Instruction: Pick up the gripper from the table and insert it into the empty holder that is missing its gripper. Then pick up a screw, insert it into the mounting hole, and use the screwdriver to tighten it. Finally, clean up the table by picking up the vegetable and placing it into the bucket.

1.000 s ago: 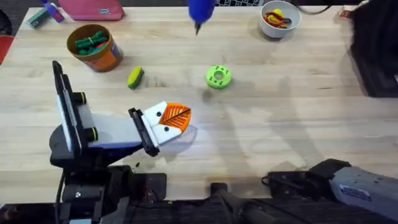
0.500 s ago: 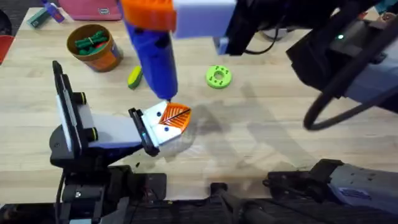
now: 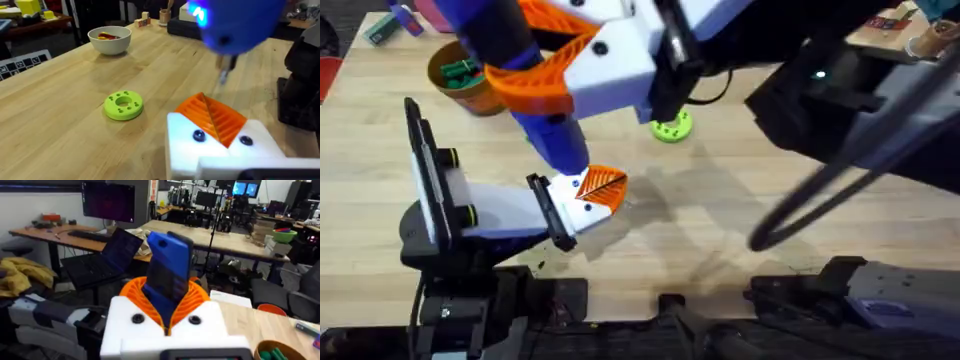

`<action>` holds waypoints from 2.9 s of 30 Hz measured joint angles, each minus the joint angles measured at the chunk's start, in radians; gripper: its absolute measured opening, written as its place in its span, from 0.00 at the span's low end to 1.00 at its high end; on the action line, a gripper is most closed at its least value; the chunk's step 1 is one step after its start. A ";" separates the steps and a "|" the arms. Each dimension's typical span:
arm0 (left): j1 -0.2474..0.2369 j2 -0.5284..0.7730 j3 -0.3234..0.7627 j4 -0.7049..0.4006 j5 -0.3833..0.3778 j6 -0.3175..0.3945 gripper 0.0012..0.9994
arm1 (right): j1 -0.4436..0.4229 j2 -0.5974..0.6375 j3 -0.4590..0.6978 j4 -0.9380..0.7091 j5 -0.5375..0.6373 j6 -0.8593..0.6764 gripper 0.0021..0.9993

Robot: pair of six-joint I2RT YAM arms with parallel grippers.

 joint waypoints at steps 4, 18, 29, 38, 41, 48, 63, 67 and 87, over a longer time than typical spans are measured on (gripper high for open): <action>0.000 0.000 0.000 0.000 0.000 0.000 0.01 | 0.016 0.032 0.000 -0.005 0.000 -0.048 0.02; 0.000 0.000 0.000 0.000 0.000 0.000 0.01 | 0.038 0.066 0.000 -0.008 -0.001 -0.140 0.02; 0.000 0.000 0.000 0.000 0.000 0.000 0.01 | 0.038 0.076 0.000 -0.010 -0.035 -0.141 0.02; 0.000 0.000 0.000 0.000 0.000 0.000 0.01 | 0.038 0.076 0.000 -0.010 -0.045 -0.141 0.02; 0.000 0.000 0.000 0.000 0.000 0.000 0.01 | 0.038 0.076 0.000 -0.010 -0.046 -0.141 0.02; 0.000 0.000 0.000 0.000 0.000 0.000 0.01 | 0.038 0.076 0.000 -0.023 -0.046 -0.141 0.02; 0.000 0.000 0.000 0.000 0.000 0.000 0.01 | 0.038 0.085 0.000 -0.033 -0.046 -0.144 0.02; 0.000 0.000 0.000 0.000 0.000 -0.001 0.01 | 0.038 0.091 0.000 -0.030 -0.045 -0.144 0.02; 0.000 0.000 0.000 0.000 0.000 0.000 0.01 | 0.038 0.094 0.000 -0.029 -0.045 -0.144 0.02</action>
